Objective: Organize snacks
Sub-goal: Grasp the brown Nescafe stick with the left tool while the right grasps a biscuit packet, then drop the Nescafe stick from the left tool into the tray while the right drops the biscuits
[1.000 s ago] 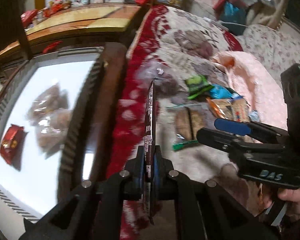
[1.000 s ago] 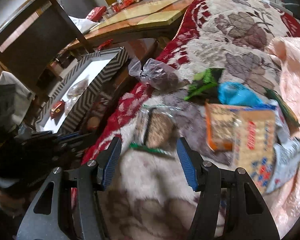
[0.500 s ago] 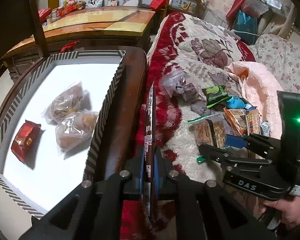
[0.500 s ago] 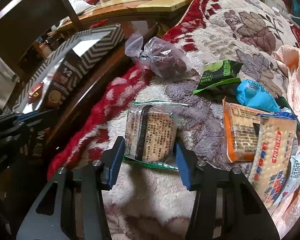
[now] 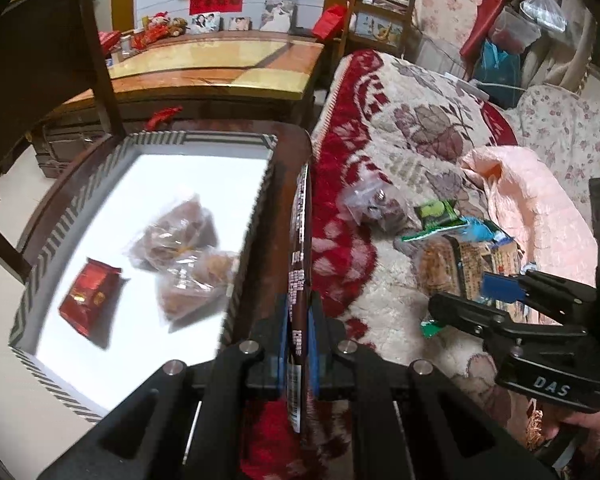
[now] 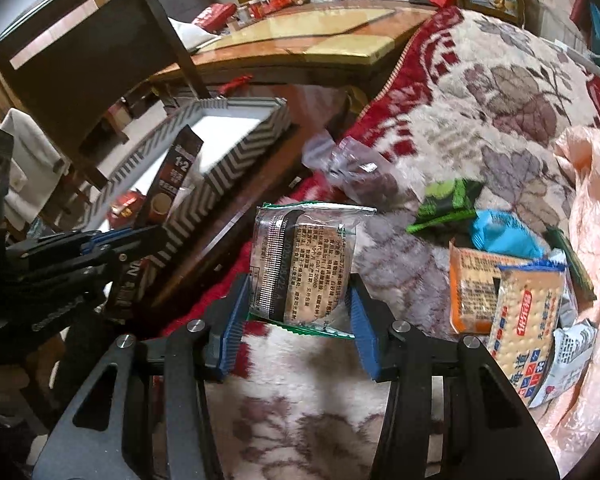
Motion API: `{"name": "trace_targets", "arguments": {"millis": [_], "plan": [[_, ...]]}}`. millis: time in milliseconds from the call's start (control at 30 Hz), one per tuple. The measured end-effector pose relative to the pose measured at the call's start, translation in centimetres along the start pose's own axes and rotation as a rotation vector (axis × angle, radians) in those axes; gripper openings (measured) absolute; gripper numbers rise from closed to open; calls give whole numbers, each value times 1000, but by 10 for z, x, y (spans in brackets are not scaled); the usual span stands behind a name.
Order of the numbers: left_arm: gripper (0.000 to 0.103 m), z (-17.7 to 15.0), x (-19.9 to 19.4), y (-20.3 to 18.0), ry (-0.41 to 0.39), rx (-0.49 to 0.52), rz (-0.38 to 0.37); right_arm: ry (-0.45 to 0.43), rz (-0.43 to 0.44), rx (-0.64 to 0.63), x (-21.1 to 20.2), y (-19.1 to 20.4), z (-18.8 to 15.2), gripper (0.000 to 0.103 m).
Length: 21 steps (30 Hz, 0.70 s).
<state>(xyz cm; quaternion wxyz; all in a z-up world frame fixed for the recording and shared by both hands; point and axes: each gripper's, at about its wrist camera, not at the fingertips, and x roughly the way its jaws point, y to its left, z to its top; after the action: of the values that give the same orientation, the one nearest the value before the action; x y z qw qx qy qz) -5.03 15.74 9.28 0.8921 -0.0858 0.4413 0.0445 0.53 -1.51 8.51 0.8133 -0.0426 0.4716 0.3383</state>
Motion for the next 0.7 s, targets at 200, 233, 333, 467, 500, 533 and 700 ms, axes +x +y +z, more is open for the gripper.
{"name": "trace_targets", "arguments": {"millis": [200, 233, 333, 467, 500, 533, 700], "plan": [[10, 5, -9, 21, -29, -26, 36, -23, 16, -55, -7, 21, 11, 47], [10, 6, -11, 25, -33, -33, 42, -21, 20, -61, -6, 24, 14, 47], [10, 8, -15, 38, -45, -56, 64, -20, 30, -83, -5, 35, 20, 47], [10, 10, -18, 58, -55, -89, 99, -14, 40, -113, -2, 48, 26, 47], [10, 10, -19, 64, -57, -97, 109, -12, 43, -121, 0, 51, 28, 47], [10, 11, -20, 69, -60, -106, 117, -11, 46, -130, 1, 55, 30, 47], [10, 11, -20, 91, -66, -139, 148, -8, 65, -175, 7, 75, 40, 47]]}}
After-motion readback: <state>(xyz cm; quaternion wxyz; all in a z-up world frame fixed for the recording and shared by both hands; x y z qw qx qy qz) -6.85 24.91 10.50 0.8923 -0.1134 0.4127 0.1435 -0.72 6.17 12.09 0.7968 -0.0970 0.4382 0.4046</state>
